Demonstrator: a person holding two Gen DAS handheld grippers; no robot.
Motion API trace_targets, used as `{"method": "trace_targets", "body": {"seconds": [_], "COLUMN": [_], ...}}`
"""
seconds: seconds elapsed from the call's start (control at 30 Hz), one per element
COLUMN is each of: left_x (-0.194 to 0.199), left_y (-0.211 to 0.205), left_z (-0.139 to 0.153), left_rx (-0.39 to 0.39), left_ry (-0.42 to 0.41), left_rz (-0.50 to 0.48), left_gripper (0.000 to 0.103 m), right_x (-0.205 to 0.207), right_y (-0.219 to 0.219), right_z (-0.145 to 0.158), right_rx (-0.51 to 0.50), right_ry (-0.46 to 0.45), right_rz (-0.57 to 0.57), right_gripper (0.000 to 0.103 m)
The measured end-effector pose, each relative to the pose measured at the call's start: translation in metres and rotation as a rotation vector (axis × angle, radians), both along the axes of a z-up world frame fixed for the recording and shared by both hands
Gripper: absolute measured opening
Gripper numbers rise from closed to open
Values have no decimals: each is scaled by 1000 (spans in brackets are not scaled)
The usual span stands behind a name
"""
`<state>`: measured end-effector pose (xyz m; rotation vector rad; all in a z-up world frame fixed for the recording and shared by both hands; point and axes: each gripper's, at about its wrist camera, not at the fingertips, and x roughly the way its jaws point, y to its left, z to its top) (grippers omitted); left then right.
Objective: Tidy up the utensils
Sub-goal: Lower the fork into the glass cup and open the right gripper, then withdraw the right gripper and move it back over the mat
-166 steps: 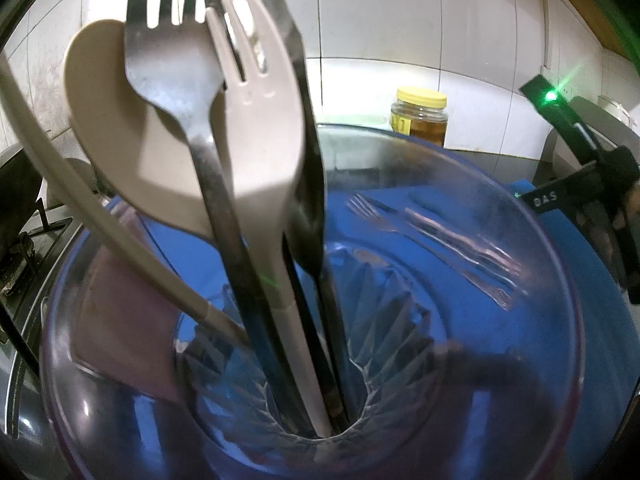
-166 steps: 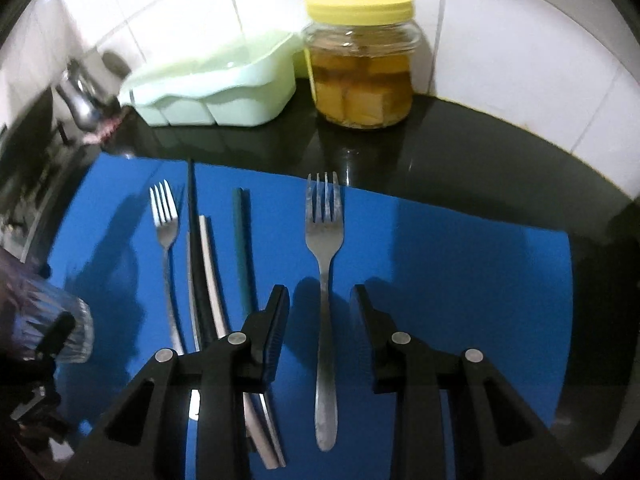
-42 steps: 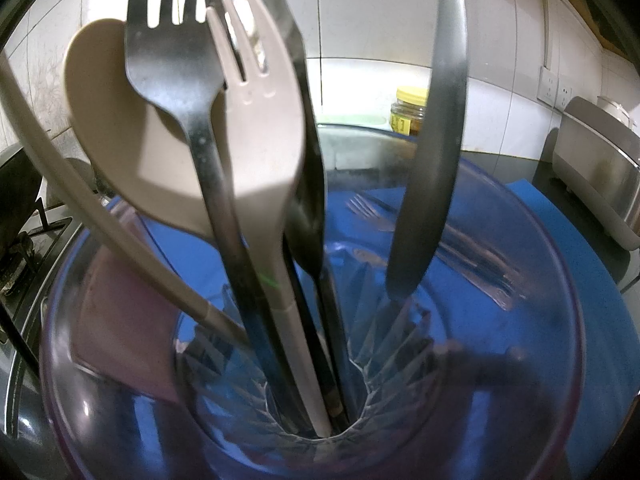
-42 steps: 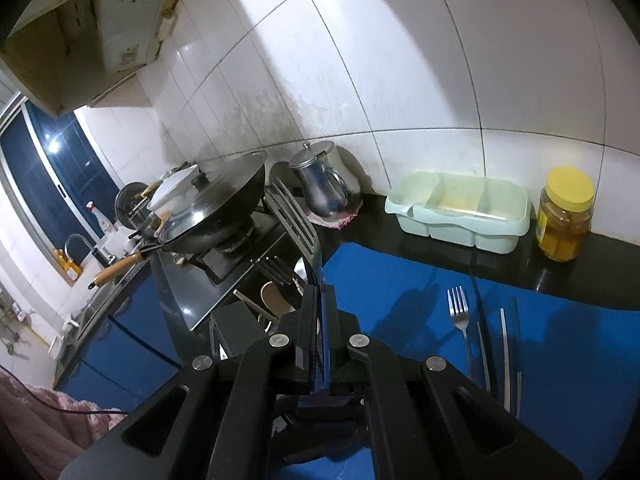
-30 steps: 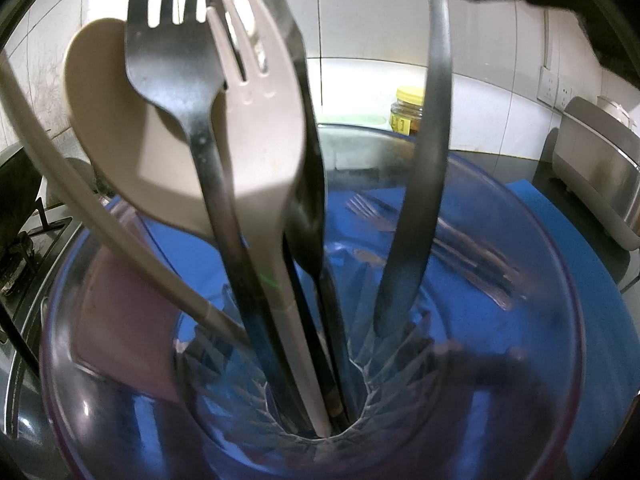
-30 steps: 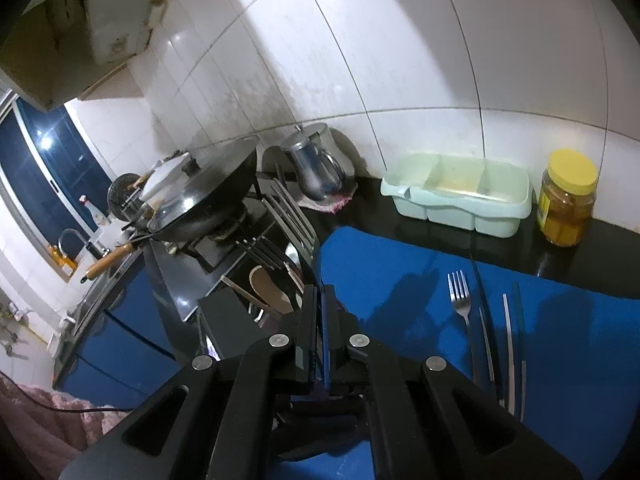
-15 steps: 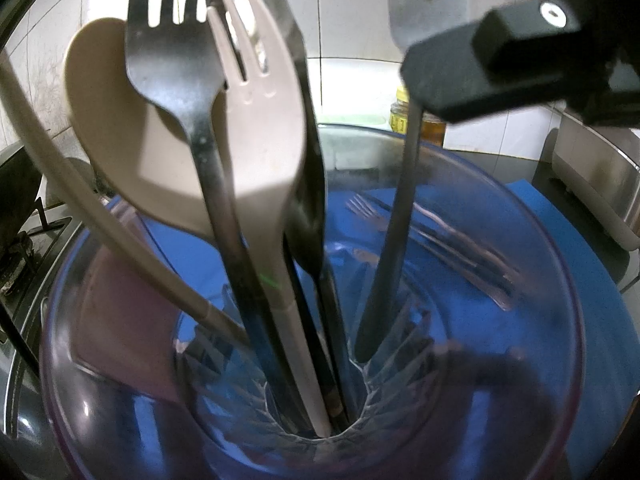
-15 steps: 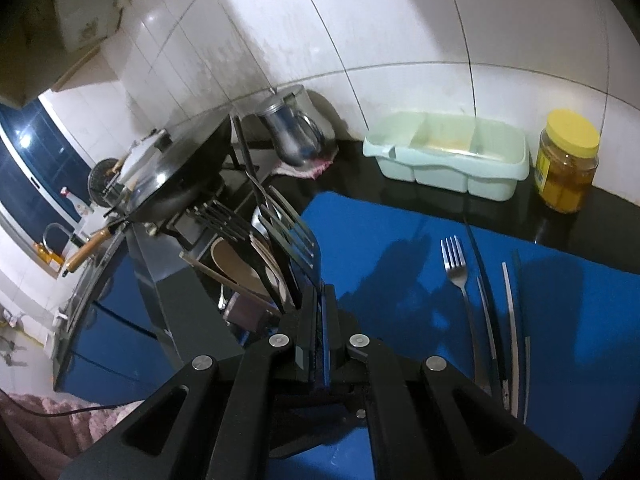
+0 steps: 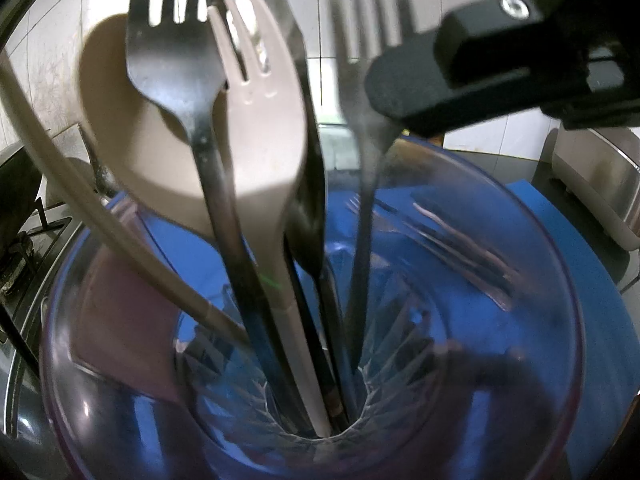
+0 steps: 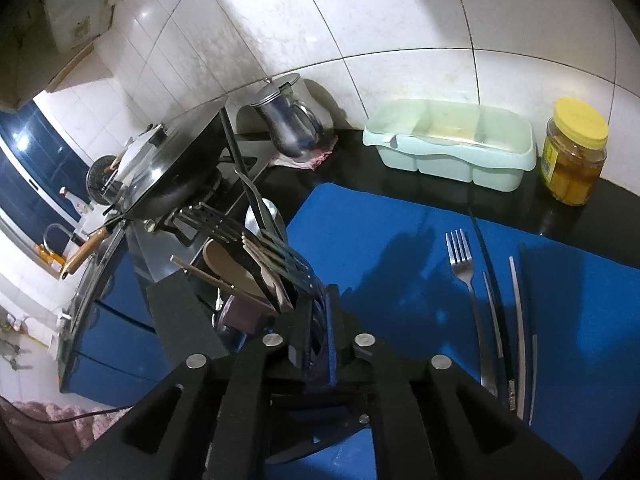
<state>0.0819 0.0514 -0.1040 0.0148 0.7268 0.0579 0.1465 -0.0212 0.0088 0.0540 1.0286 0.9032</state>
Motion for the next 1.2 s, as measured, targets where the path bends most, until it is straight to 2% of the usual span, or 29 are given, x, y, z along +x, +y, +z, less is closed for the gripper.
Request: {"method": "trace_targets", "body": {"seconds": [0.13,0.5,1.2], "left_x": [0,0,-1], "left_y": [0,0,0], "left_z": [0,0,1], "left_rx": [0,0,0], "left_ry": [0,0,0], "left_rz": [0,0,0], "left_gripper": [79,79,79], "right_x": [-1,-4,-5], "right_y": [-3,-17,-53], "right_z": [5,17,20], "right_rx": [19,95,94], "right_ry": [-23,-40,-103], "right_rz": [-14,-22,-113], "right_gripper": [27,41,44]}}
